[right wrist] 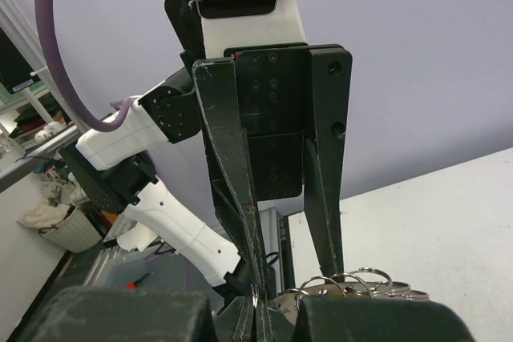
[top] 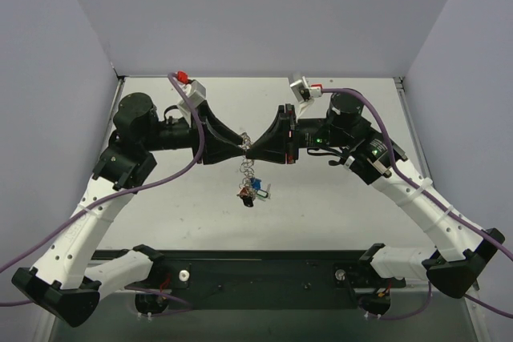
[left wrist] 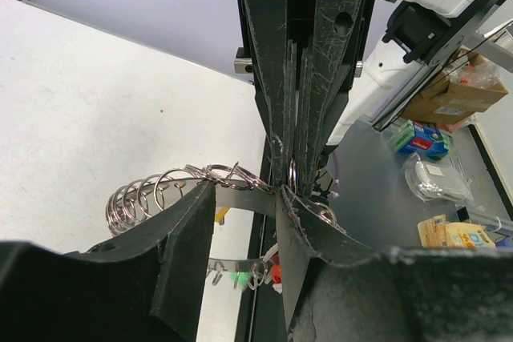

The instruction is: Put the keys on the keyring

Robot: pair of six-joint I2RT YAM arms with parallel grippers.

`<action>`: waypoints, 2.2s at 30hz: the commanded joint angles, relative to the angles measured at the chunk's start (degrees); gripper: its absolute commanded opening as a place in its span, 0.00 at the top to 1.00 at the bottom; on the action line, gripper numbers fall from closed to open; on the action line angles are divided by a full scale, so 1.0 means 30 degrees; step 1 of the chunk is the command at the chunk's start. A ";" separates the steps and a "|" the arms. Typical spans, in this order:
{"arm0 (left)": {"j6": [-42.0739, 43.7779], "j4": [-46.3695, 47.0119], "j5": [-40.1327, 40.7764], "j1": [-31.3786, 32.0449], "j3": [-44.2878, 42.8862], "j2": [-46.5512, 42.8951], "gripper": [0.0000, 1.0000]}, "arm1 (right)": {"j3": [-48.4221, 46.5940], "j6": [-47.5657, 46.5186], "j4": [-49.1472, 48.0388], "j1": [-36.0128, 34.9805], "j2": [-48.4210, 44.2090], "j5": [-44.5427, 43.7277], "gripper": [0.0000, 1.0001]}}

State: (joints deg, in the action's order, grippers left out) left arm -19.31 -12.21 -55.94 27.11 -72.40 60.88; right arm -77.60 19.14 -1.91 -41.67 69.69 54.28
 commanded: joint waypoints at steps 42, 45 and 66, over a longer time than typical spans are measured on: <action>-0.0536 0.0583 -0.1392 -0.0366 -0.0857 0.0301 0.48 | -0.0470 0.0242 -0.1853 -0.0026 0.0294 0.1183 1.00; -0.0361 0.0320 -0.1333 -0.0366 -0.0886 0.0302 0.54 | -0.0470 0.0272 -0.1853 -0.0055 0.0324 0.1212 1.00; 0.3009 -0.4252 0.0748 0.1187 -0.2058 0.1326 0.55 | -0.1027 0.0214 -0.1794 -0.0230 0.0705 0.2354 1.00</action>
State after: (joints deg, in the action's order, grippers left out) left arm -12.84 -22.59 -56.03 28.99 -77.30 63.13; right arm -77.62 19.51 1.02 -41.54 71.26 57.52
